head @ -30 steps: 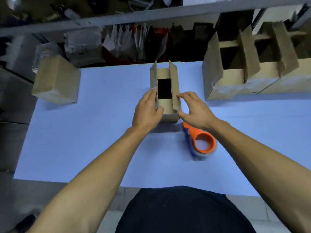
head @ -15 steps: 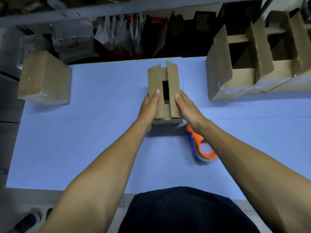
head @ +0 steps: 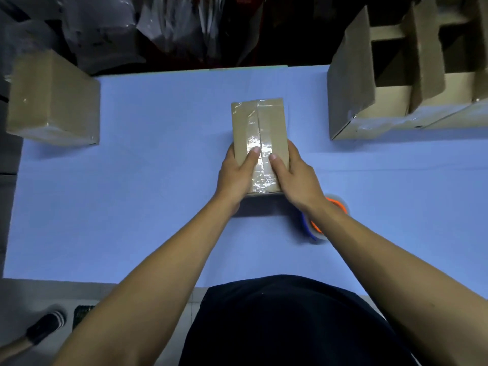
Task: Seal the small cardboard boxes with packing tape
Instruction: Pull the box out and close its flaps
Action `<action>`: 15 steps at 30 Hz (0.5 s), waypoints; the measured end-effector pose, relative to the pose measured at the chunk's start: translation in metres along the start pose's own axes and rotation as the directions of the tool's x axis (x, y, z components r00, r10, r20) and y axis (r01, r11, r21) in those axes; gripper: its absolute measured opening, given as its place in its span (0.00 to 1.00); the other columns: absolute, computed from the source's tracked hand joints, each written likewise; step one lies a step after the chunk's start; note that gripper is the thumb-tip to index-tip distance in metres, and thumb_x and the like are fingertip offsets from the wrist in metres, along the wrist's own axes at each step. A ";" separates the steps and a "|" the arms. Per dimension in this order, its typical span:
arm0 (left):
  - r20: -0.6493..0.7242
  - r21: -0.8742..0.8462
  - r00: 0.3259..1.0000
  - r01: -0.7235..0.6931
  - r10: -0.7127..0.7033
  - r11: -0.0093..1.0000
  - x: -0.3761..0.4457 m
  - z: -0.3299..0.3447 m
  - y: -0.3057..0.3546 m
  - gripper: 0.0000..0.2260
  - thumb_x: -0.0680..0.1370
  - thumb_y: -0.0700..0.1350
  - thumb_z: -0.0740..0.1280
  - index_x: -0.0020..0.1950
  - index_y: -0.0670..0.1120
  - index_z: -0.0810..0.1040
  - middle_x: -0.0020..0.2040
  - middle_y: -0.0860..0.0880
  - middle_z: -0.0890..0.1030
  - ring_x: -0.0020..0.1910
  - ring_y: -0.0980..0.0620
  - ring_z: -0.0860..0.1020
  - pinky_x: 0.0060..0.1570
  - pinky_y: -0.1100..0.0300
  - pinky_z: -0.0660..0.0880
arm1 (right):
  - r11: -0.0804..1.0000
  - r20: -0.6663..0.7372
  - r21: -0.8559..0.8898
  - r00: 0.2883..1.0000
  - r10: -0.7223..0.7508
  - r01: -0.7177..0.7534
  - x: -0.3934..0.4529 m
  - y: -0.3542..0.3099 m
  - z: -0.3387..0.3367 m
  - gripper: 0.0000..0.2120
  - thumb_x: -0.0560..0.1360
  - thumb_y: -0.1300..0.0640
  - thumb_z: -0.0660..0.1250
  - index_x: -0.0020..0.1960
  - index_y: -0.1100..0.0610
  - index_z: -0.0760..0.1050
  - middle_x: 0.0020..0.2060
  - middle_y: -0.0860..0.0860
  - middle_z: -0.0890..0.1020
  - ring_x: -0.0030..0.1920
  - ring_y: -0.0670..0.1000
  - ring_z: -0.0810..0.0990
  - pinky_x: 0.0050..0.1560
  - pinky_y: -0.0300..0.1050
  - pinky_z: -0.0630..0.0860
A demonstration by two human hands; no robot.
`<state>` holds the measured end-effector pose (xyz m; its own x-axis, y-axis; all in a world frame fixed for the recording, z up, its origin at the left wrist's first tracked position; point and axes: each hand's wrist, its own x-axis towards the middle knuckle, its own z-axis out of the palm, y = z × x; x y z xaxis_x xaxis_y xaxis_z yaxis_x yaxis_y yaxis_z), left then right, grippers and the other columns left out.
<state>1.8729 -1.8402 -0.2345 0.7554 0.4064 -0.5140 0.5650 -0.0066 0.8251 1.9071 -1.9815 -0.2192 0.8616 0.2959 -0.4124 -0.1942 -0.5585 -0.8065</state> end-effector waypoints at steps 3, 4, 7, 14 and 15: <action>-0.024 0.023 1.000 0.018 -0.017 1.000 -0.010 0.000 -0.006 0.17 0.78 0.56 0.67 0.66 0.56 0.75 0.56 0.60 0.83 0.54 0.59 0.82 0.59 0.53 0.78 | 0.997 0.004 -0.072 1.000 -0.005 0.005 -0.009 0.002 0.003 0.20 0.83 0.45 0.57 0.73 0.47 0.64 0.59 0.47 0.82 0.58 0.56 0.79 0.52 0.46 0.72; -0.027 0.035 0.999 0.029 -0.028 0.999 -0.013 0.000 -0.008 0.17 0.77 0.56 0.68 0.66 0.56 0.75 0.55 0.60 0.83 0.53 0.60 0.81 0.58 0.54 0.78 | 0.996 -0.005 -0.088 1.000 0.000 -0.001 -0.013 0.005 0.003 0.20 0.83 0.45 0.57 0.73 0.48 0.64 0.59 0.48 0.82 0.58 0.56 0.79 0.49 0.45 0.70; -0.013 0.081 0.996 0.084 -0.083 0.993 -0.023 -0.001 -0.010 0.20 0.76 0.56 0.70 0.66 0.54 0.72 0.54 0.60 0.81 0.50 0.62 0.81 0.51 0.61 0.78 | 0.994 -0.010 -0.109 1.000 -0.007 0.006 -0.028 0.015 0.004 0.20 0.83 0.45 0.57 0.73 0.48 0.64 0.59 0.48 0.82 0.57 0.55 0.79 0.45 0.42 0.66; -0.042 0.221 0.999 0.004 0.005 0.975 -0.030 0.000 -0.012 0.23 0.75 0.61 0.71 0.65 0.52 0.74 0.53 0.60 0.81 0.51 0.60 0.79 0.44 0.70 0.72 | 0.996 0.015 -0.083 0.999 -0.031 0.032 -0.036 0.016 0.000 0.17 0.83 0.46 0.57 0.70 0.48 0.69 0.57 0.47 0.82 0.54 0.51 0.79 0.48 0.43 0.69; -0.043 0.232 0.999 -0.008 0.019 0.973 -0.029 -0.001 -0.011 0.23 0.75 0.61 0.71 0.65 0.52 0.74 0.54 0.59 0.81 0.51 0.58 0.79 0.44 0.69 0.72 | 0.995 -0.020 -0.088 0.999 -0.045 0.043 -0.037 0.020 -0.002 0.15 0.84 0.47 0.55 0.67 0.50 0.72 0.55 0.47 0.82 0.54 0.51 0.78 0.49 0.44 0.69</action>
<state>1.8441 -1.8516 -0.2285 0.7507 0.4454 -0.4880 0.6206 -0.2220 0.7521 1.8728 -2.0051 -0.2189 0.8787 0.3052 -0.3670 -0.1146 -0.6115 -0.7829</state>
